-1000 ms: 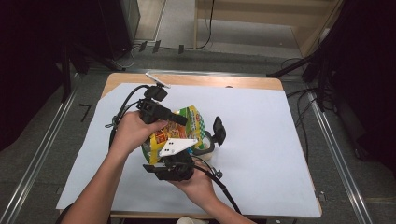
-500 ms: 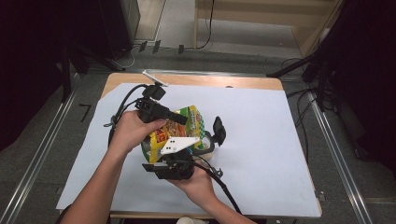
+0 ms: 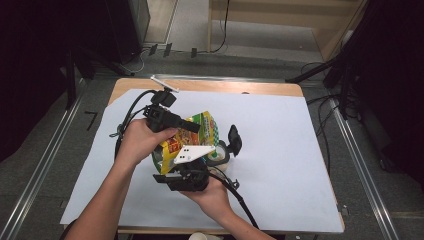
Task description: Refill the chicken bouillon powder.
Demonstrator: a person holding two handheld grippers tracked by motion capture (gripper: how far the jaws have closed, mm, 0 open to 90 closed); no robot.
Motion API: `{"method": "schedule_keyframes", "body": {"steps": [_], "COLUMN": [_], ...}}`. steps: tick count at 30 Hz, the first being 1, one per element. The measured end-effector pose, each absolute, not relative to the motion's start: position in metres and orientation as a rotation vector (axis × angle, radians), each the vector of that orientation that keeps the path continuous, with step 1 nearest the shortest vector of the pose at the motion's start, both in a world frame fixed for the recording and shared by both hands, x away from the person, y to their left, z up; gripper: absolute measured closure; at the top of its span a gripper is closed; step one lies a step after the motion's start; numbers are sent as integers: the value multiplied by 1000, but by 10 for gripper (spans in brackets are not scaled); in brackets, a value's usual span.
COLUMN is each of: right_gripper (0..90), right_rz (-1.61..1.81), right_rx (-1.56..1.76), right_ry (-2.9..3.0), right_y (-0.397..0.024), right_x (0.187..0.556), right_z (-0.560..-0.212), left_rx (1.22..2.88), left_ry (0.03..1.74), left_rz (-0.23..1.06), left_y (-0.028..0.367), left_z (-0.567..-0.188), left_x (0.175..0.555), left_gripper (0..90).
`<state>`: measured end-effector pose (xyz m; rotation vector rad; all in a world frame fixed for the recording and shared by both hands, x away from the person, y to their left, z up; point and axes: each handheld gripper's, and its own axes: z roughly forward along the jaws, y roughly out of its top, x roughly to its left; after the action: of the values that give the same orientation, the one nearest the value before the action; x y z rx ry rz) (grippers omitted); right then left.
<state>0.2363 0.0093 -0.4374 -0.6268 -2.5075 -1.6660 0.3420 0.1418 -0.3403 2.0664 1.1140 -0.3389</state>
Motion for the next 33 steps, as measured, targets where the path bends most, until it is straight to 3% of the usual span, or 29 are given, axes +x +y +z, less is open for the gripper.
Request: {"method": "schedule_keyframes", "body": {"steps": [33], "right_gripper": [690], "right_rz": [-1682], "right_rx": [-644], "right_ry": [-2557], "right_y": [9], "right_x": [231], "right_z": [-433], "left_rx": [2072], "left_ry": [1074], "left_rz": [-303], "left_y": [132], "left_z": [-335], "left_x": [340], "left_gripper": [734]}}
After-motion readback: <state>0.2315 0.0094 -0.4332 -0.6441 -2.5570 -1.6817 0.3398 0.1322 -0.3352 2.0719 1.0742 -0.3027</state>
